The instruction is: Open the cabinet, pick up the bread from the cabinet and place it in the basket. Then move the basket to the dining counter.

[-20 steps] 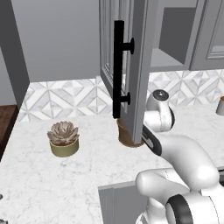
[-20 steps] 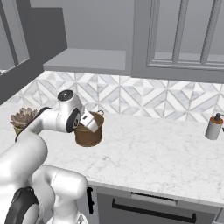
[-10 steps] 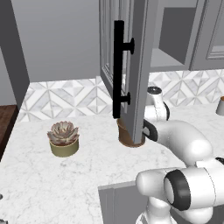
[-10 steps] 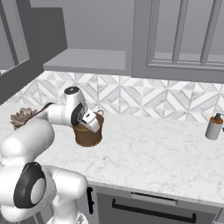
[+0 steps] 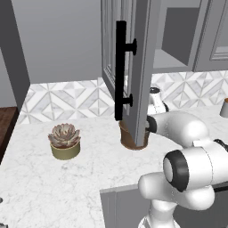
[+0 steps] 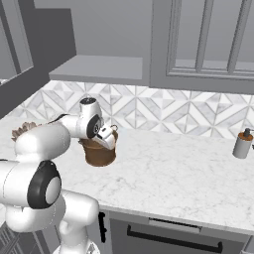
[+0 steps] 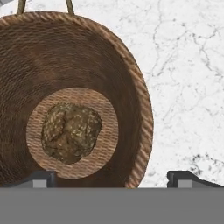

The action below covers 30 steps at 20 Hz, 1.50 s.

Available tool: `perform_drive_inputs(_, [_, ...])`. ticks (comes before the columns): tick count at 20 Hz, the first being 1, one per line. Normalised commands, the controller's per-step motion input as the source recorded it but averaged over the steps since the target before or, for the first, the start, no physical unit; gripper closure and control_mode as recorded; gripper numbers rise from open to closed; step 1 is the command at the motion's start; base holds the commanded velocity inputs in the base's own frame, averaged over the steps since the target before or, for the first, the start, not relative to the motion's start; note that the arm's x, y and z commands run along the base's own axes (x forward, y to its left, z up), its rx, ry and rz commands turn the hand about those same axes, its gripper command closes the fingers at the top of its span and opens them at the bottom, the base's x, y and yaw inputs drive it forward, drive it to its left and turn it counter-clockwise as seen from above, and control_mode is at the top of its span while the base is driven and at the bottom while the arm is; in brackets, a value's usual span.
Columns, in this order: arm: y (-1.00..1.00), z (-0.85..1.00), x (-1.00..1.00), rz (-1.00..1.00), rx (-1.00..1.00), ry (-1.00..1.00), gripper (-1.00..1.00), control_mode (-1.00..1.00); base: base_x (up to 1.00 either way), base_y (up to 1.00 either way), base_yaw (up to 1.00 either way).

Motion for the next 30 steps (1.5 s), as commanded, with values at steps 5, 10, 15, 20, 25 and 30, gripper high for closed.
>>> perform_drive_inputs(5, [-0.22,-0.43,-0.02,-0.05,0.0,0.0,-1.0,-1.0,0.0,0.0,0.0])
perform_drive_inputs(10, [-0.06,-0.37,0.11,-0.05,0.0,0.0,-1.0,-1.0,0.0,0.0,0.0])
perform_drive_inputs(15, [0.06,-0.59,0.15,-0.03,0.0,0.0,1.0,-1.0,0.0,0.0,0.0])
perform_drive_inputs(20, [0.06,-0.93,-0.34,-0.01,0.0,0.0,1.0,-1.0,0.0,0.0,0.0])
perform_drive_inputs(25, [0.18,-0.76,-0.34,-0.07,0.04,0.0,1.0,-1.0,0.0,0.0,0.0])
perform_drive_inputs(30, [0.21,-0.05,0.12,-0.12,0.08,0.0,1.0,-1.0,0.0,0.0,0.0])
